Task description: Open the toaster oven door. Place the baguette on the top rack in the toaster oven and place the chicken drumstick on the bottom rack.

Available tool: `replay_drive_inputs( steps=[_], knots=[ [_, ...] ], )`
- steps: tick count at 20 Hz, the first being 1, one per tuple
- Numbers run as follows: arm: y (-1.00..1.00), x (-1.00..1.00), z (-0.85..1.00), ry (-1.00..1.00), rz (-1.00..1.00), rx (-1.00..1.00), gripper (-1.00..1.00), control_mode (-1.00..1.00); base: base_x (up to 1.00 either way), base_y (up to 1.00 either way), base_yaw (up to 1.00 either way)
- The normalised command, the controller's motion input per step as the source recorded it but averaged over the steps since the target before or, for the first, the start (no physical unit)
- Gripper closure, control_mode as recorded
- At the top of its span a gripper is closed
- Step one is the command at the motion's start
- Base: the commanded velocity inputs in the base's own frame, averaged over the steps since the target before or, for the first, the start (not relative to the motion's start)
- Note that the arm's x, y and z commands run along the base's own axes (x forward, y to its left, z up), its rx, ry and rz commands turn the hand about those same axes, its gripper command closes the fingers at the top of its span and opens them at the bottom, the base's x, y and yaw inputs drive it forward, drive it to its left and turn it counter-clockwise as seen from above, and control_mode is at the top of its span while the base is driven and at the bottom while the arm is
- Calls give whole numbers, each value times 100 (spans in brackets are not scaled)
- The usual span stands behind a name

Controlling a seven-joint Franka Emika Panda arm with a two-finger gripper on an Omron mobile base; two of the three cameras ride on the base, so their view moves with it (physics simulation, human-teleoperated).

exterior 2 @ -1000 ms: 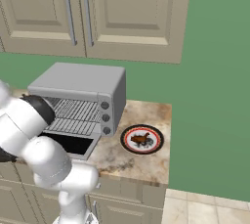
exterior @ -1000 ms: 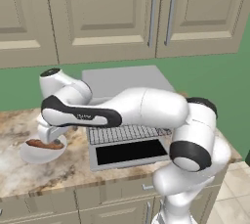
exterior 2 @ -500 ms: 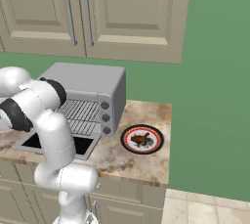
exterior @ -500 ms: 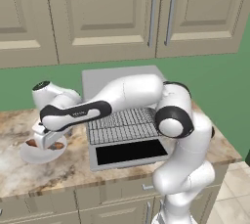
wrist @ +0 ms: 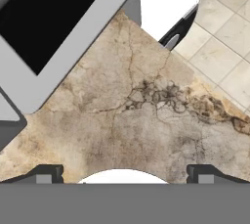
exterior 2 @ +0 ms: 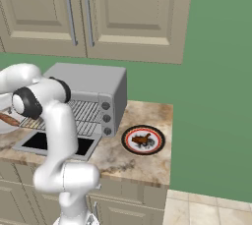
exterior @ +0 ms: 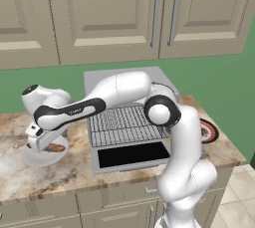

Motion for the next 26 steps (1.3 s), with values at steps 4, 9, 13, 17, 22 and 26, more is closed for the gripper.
replay_drive_inputs(
  steps=[4, 9, 13, 17, 22, 26],
  knots=[
    [26, 29, -31, 0, 4, -2, -100, -100, 0, 0, 0],
    [0, 22, -26, 0, 5, 0, -100, -100, 0, 0, 0],
    [0, 28, -32, 0, 6, 0, -100, -100, 0, 0, 0],
    [0, 26, -36, 0, 6, 0, -100, -100, 0, 0, 0],
    [0, 22, -36, 0, 6, 0, -100, -100, 0, 0, 0],
    [0, 26, -34, 0, 6, 0, -100, -100, 0, 0, 0]
  ],
)
